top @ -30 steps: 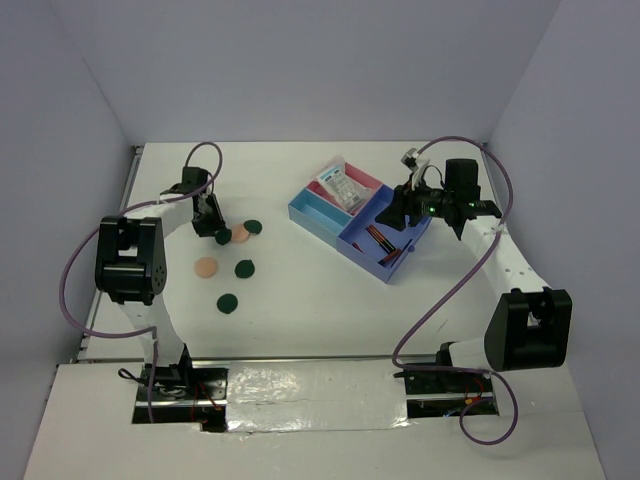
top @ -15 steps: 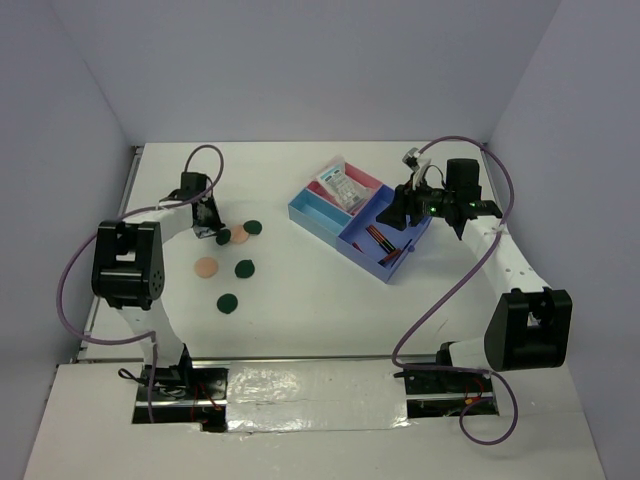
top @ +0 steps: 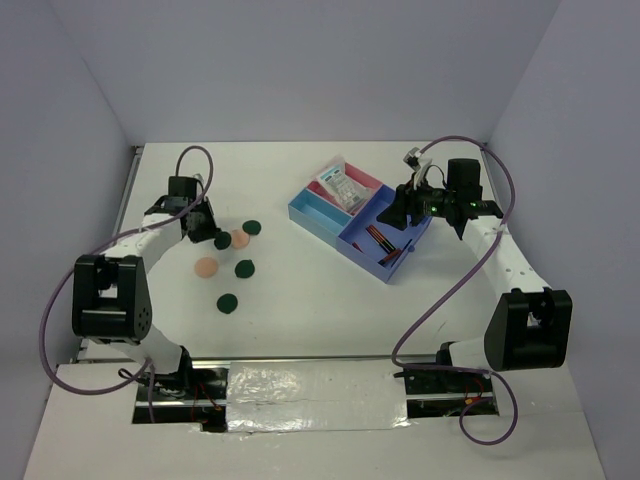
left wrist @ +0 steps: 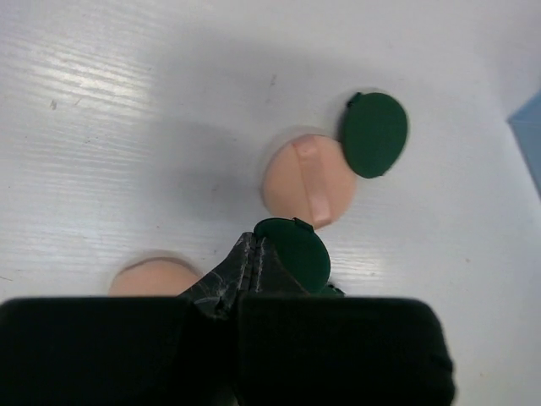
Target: Organize the makeup
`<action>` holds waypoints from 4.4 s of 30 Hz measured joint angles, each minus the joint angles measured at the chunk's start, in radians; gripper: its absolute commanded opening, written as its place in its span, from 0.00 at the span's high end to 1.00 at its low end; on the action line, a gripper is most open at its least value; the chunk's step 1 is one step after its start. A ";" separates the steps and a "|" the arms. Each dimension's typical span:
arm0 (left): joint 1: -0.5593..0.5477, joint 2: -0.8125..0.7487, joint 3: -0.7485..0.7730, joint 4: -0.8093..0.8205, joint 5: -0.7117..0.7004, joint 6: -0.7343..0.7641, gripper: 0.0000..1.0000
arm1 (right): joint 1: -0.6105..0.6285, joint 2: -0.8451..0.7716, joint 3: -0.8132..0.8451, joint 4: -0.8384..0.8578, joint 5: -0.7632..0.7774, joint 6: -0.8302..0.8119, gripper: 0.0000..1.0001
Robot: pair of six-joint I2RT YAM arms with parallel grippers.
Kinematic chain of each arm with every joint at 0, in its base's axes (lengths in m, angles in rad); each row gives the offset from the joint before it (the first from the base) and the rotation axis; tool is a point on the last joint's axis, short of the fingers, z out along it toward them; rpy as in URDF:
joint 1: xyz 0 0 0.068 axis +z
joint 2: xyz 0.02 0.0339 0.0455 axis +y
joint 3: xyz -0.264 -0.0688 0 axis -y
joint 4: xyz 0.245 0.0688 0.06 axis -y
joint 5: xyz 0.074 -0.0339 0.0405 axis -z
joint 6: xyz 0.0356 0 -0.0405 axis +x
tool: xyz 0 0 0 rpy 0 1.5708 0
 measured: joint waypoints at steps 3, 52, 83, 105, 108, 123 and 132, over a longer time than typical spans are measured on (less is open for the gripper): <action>0.000 -0.041 0.000 0.008 0.060 -0.003 1.00 | -0.001 0.000 0.000 0.000 0.000 0.000 0.41; -0.424 0.431 0.568 0.145 0.122 -0.111 0.71 | 0.023 -0.032 -0.032 -0.030 0.003 -0.074 0.23; -0.121 -0.967 -0.235 -0.085 -0.087 -0.102 0.15 | 0.876 0.754 0.790 -0.361 0.333 -0.015 0.30; -0.121 -1.176 -0.223 -0.340 -0.193 -0.162 0.13 | 0.949 1.028 0.951 -0.241 0.798 0.395 0.27; -0.121 -1.176 -0.223 -0.344 -0.193 -0.164 0.13 | 0.949 1.037 0.962 -0.229 0.803 0.397 0.30; -0.121 -1.232 -0.277 -0.348 -0.192 -0.214 0.14 | 0.949 1.050 0.964 -0.209 0.842 0.380 0.75; -0.121 -1.230 -0.411 -0.298 -0.151 -0.259 0.14 | 0.944 0.987 0.829 -0.090 0.811 0.335 0.99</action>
